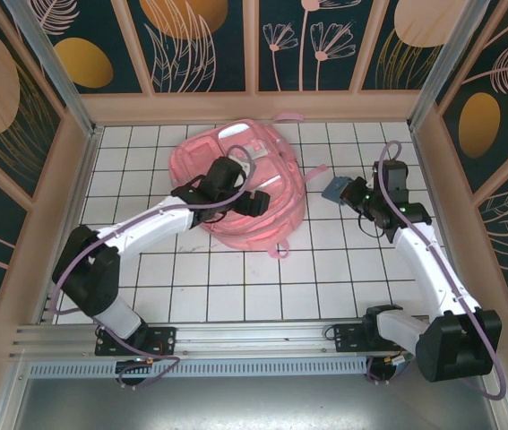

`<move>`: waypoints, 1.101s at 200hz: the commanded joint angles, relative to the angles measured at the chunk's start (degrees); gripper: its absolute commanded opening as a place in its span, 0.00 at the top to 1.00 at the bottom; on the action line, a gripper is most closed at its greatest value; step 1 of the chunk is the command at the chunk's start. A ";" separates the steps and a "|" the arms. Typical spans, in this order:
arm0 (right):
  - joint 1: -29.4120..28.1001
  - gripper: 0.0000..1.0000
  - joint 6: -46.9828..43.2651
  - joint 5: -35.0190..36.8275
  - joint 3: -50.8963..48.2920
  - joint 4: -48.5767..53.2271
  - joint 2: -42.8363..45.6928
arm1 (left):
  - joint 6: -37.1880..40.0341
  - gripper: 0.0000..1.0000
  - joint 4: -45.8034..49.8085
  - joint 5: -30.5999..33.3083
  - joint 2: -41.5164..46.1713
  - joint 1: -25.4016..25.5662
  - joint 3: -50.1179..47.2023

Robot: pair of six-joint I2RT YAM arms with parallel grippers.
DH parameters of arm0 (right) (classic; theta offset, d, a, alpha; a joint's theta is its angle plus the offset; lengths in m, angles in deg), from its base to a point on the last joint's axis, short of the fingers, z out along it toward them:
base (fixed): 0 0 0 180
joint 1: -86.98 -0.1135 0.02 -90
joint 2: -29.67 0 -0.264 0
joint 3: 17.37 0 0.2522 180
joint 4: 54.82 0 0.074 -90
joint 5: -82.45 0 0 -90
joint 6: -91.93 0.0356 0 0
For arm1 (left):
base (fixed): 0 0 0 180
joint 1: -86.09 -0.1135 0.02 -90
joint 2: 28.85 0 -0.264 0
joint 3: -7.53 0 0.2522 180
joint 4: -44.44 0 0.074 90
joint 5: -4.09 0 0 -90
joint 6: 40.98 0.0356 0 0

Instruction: Pack books, pencil case, and school supplies into a backpack

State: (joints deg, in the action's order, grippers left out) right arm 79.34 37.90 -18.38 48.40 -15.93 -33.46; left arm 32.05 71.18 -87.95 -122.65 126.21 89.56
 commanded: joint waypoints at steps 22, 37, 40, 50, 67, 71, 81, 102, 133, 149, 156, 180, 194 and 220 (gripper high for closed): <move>0.95 1.00 -1.60 -3.04 2.47 0.94 -0.05 | 13.33 0.03 9.42 1.81 -6.02 1.30 6.11; 1.05 1.00 -1.51 -3.44 2.36 0.64 -0.06 | 14.56 0.03 11.71 3.13 -8.09 1.36 8.13; 1.00 1.00 -1.51 -3.49 2.39 0.55 -0.06 | 14.66 0.03 12.14 3.64 -8.50 1.37 8.55; 1.07 1.00 -1.42 -3.71 2.39 0.35 -0.15 | 14.71 0.03 13.60 5.36 -9.91 1.41 10.15; 1.10 1.00 -1.39 -3.96 2.61 0.18 -0.30 | 14.76 0.05 15.74 8.06 -12.18 1.39 12.78; 1.13 1.00 -1.42 -4.02 2.66 0.12 -0.28 | 14.71 0.07 16.19 8.76 -12.70 1.41 13.25; 1.09 1.00 -1.42 -4.10 2.87 0.07 -0.32 | 13.97 0.11 16.86 11.29 -13.56 1.32 14.46; 1.13 1.00 -1.67 -4.20 3.55 0.01 -0.26 | 12.90 0.23 16.84 15.98 -13.39 1.35 15.74; 1.08 1.00 -1.61 -4.81 4.27 -0.26 -0.40 | 12.99 0.28 16.21 15.26 -10.39 1.36 16.69; 1.12 1.00 -1.44 -5.07 4.24 -0.55 -0.44 | 13.41 0.29 16.03 14.79 -9.11 1.28 16.76; 1.13 1.00 -1.35 -5.24 4.33 -0.77 -0.45 | 13.74 0.29 16.16 14.91 -8.81 1.28 16.81; 1.12 1.00 -1.11 -5.69 4.31 -1.21 -0.47 | 14.56 0.29 17.82 14.18 -8.79 0.94 17.45; 1.11 1.00 -0.93 -5.93 4.30 -1.44 -0.46 | 14.80 0.26 20.14 9.80 -9.64 0.16 18.89; 0.93 1.00 -0.70 -6.70 4.27 -2.00 -0.43 | 13.56 0.32 22.08 9.58 -11.38 -0.96 21.09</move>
State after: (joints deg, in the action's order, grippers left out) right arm 79.93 36.96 -23.16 50.74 -15.34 -33.90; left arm 46.02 90.59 -78.18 -133.25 126.71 107.41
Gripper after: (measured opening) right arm 0.049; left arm 0.714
